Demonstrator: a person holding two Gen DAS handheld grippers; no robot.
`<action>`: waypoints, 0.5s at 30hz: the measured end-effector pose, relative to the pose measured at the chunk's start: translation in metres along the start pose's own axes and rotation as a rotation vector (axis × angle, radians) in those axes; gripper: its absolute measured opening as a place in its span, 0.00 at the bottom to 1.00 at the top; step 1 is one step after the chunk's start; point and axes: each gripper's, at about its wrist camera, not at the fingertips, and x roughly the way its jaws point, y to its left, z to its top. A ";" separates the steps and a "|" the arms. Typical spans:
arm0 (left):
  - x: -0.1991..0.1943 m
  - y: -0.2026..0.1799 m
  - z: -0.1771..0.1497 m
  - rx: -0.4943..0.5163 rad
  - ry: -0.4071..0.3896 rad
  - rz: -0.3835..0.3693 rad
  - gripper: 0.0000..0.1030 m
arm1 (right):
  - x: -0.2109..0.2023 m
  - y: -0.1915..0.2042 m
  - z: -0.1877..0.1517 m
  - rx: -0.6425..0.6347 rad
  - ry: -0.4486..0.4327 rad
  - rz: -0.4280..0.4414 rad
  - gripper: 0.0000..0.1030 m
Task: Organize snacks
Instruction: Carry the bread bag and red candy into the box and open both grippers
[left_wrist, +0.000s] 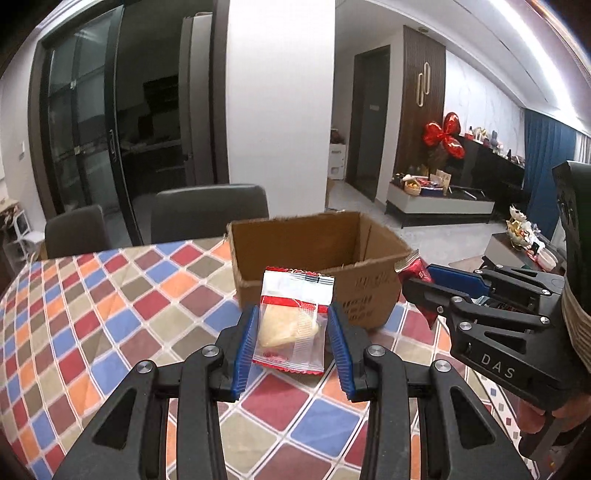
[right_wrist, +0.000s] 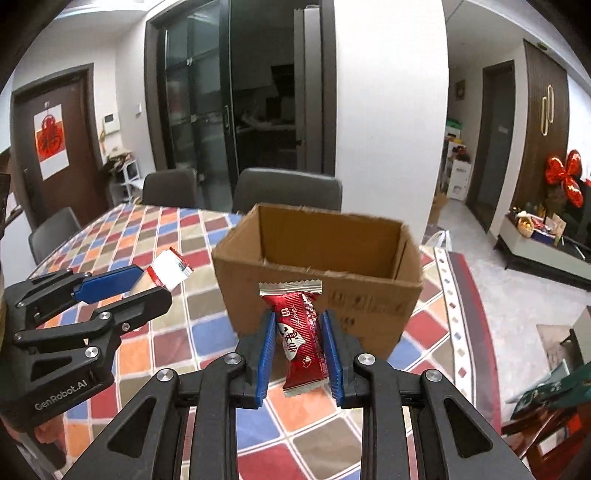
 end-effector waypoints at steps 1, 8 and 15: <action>0.001 0.000 0.004 0.005 -0.001 0.001 0.37 | -0.002 -0.002 0.004 0.001 -0.004 -0.002 0.25; 0.011 -0.004 0.037 0.063 0.003 0.010 0.37 | -0.002 -0.012 0.031 0.000 0.002 -0.025 0.26; 0.028 -0.004 0.067 0.098 0.025 0.018 0.37 | 0.012 -0.027 0.057 0.004 0.039 -0.043 0.26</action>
